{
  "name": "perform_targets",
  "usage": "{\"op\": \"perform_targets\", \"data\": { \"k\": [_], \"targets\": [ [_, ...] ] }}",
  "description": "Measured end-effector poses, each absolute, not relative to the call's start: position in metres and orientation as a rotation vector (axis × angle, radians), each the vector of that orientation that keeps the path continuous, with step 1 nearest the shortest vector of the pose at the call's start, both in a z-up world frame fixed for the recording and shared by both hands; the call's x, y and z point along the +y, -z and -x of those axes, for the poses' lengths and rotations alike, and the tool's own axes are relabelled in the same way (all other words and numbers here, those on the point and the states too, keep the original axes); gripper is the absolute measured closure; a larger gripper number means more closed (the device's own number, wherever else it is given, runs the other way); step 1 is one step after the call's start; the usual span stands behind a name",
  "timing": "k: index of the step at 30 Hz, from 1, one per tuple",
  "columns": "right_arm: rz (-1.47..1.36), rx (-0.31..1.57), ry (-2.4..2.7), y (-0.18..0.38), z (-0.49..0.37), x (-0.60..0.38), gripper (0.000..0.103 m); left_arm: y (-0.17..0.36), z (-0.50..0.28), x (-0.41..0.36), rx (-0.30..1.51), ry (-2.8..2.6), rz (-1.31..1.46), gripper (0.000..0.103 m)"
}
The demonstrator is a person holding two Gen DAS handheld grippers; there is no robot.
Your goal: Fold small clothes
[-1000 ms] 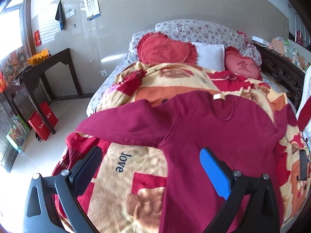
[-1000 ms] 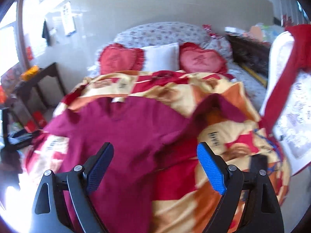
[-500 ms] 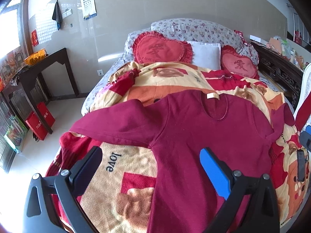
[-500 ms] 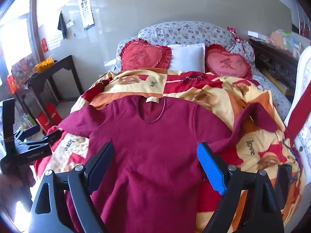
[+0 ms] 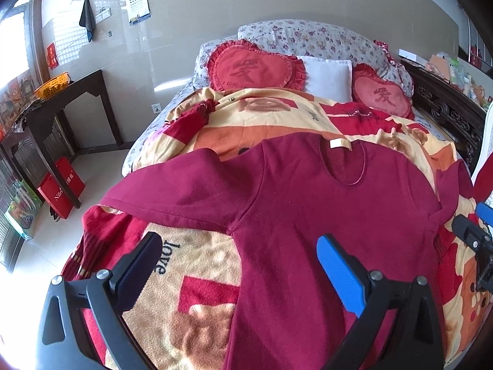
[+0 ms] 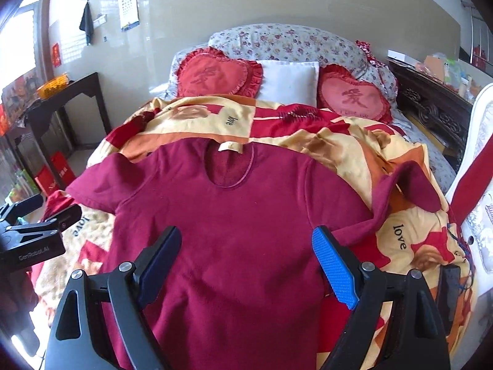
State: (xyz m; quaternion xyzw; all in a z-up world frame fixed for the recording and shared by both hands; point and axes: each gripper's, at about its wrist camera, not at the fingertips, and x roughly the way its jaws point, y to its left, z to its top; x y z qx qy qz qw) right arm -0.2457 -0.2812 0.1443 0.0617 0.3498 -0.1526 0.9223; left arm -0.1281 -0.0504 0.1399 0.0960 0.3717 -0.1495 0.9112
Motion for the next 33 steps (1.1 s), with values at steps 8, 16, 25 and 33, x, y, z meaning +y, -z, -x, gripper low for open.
{"op": "perform_targets", "data": {
  "k": [8, 16, 25, 33],
  "targets": [
    [-0.132, 0.748, 0.332, -0.131, 0.234, -0.288, 0.032, -0.127, 0.123, -0.062, 0.790, 0.311, -0.199, 0.001],
    [-0.173, 0.788, 0.358, -0.114, 0.221, -0.297, 0.032, -0.117, 0.115, -0.069, 0.800, 0.292, -0.202, 0.001],
    [-0.170, 0.826, 0.383, -0.097, 0.207, -0.301, 0.032, -0.105, 0.105, -0.074, 0.823, 0.283, -0.206, 0.001],
    [-0.170, 0.846, 0.405, -0.087, 0.197, -0.305, 0.032, -0.096, 0.097, -0.074, 0.844, 0.267, -0.201, 0.001]
  ]
}}
